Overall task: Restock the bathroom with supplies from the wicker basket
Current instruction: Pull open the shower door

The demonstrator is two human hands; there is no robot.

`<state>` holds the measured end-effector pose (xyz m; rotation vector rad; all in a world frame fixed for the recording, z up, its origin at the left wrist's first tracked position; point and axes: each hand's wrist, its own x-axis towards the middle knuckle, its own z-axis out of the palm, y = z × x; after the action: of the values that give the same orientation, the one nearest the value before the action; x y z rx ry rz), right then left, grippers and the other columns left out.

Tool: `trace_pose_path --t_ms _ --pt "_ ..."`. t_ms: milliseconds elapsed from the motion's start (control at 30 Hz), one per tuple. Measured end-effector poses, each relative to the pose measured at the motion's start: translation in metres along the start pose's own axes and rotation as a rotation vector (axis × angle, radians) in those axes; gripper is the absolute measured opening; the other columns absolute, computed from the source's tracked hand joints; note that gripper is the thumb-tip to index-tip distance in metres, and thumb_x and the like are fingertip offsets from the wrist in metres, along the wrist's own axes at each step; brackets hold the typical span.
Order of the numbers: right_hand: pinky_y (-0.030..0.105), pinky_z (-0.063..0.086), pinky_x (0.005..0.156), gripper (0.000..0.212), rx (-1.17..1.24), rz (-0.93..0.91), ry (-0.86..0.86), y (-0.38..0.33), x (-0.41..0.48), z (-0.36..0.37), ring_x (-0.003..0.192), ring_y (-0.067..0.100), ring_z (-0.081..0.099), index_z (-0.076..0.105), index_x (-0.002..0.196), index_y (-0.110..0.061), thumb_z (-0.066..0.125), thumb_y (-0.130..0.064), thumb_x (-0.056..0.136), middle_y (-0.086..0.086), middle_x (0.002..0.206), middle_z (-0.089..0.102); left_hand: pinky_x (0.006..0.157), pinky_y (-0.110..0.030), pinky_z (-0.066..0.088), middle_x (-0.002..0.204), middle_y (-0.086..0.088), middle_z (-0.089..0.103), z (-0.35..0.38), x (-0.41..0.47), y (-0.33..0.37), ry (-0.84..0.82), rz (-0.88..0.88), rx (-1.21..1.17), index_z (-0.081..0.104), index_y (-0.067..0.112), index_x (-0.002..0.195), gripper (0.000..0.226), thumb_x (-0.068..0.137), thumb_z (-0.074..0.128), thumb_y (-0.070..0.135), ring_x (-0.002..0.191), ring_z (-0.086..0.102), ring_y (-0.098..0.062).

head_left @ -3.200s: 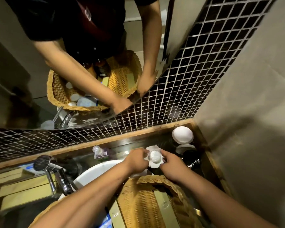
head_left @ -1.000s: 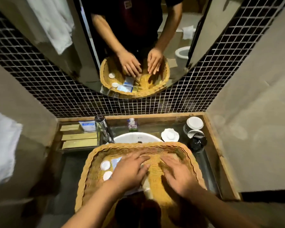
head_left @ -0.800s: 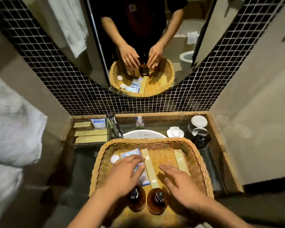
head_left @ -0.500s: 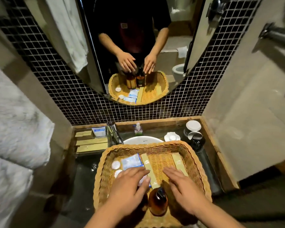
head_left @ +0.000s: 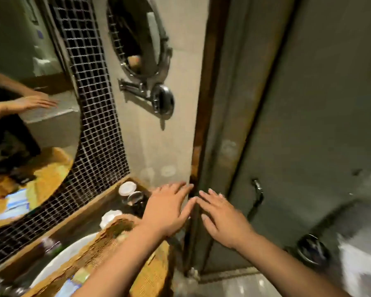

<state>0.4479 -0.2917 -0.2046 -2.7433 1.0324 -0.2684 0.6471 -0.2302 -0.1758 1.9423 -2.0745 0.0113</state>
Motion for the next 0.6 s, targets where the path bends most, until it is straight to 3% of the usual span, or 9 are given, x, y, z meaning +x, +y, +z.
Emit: trace_pose_path --t_ms 233,500,600 --pt "0.024 -0.004 0.120 0.056 0.028 0.273 0.122 0.091 -0.076 -0.029 0.154 0.014 0.007 0.029 0.156 -0.026 0.044 -0.032 0.102 -0.004 0.166 0.018 0.106 -0.033 0.036 0.147 0.008 0.049 0.039 0.043 0.110 -0.063 0.243 -0.023 0.041 0.033 0.149 0.060 0.099 0.022 0.060 0.135 0.043 -0.014" --pt "0.027 0.005 0.122 0.059 0.003 0.307 0.086 0.140 -0.109 -0.030 0.153 0.015 0.011 0.027 0.157 -0.026 0.042 -0.036 0.102 -0.004 0.166 0.016 0.102 -0.036 0.038 0.146 0.007 0.050 0.086 0.064 0.158 -0.135 0.150 0.018 0.033 0.035 0.151 0.062 0.098 0.020 0.063 0.133 0.046 -0.016" --pt "0.025 0.015 0.121 0.060 0.106 0.336 0.073 0.152 -0.103 -0.029 0.151 0.015 0.021 0.031 0.156 -0.022 0.049 -0.033 0.100 -0.001 0.164 0.025 0.102 -0.038 0.039 0.145 0.005 0.051 0.094 0.072 0.167 -0.179 0.109 0.029 0.034 0.034 0.151 0.061 0.099 0.023 0.061 0.132 0.046 -0.019"
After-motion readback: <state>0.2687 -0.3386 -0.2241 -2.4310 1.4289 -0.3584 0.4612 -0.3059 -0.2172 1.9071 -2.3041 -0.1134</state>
